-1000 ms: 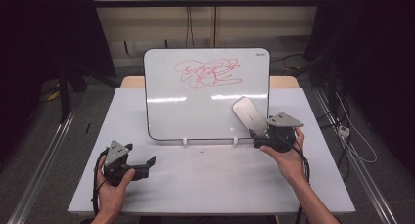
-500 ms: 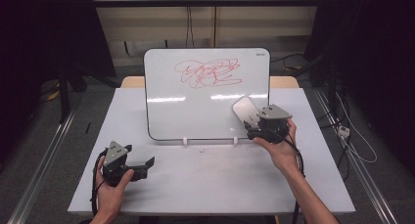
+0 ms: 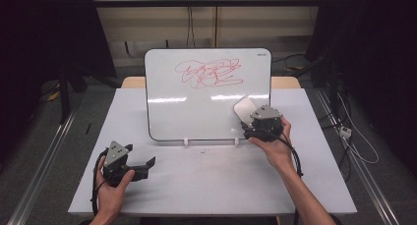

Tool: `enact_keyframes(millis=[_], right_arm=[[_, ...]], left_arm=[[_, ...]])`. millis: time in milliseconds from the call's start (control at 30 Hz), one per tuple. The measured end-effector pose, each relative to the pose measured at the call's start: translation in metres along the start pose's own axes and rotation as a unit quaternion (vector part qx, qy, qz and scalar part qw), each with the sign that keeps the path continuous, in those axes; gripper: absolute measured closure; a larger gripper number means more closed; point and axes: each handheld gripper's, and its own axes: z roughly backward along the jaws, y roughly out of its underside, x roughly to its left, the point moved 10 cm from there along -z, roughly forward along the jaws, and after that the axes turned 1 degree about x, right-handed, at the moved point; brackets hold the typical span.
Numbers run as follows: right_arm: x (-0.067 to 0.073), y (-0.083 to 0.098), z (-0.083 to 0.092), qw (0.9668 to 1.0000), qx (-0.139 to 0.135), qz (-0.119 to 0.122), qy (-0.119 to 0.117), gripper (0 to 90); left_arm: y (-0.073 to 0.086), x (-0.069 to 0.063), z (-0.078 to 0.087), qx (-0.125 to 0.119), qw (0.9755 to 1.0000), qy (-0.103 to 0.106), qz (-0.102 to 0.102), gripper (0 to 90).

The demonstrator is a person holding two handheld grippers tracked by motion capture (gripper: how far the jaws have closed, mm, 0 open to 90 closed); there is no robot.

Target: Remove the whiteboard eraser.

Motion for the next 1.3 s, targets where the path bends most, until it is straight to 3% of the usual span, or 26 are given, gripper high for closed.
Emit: enact_keyframes(millis=[233,800,1033,1300], right_arm=[[0.0006,0.0023,-0.003,0.9999,0.007,0.012,0.009,30.0],[0.0002,0.0011,-0.0013,0.9997,0.012,0.016,0.014,31.4],[-0.0007,0.0002,-0.0002,0.9999,0.005,-0.01,-0.003,31.4],[-0.0019,0.0003,0.0024,0.9992,-0.003,-0.034,-0.022,31.6]], left_arm=[[-0.0001,0.0011,0.0016,0.002,1.0,-0.006,-0.002,6.5],[0.0012,0.0012,0.0034,0.003,0.9999,-0.011,-0.004,6.8],[0.005,0.0027,-0.001,0.014,0.9999,-0.009,0.005,7.5],[0.006,0.0004,-0.0023,0.019,0.9998,-0.004,0.0,7.4]])
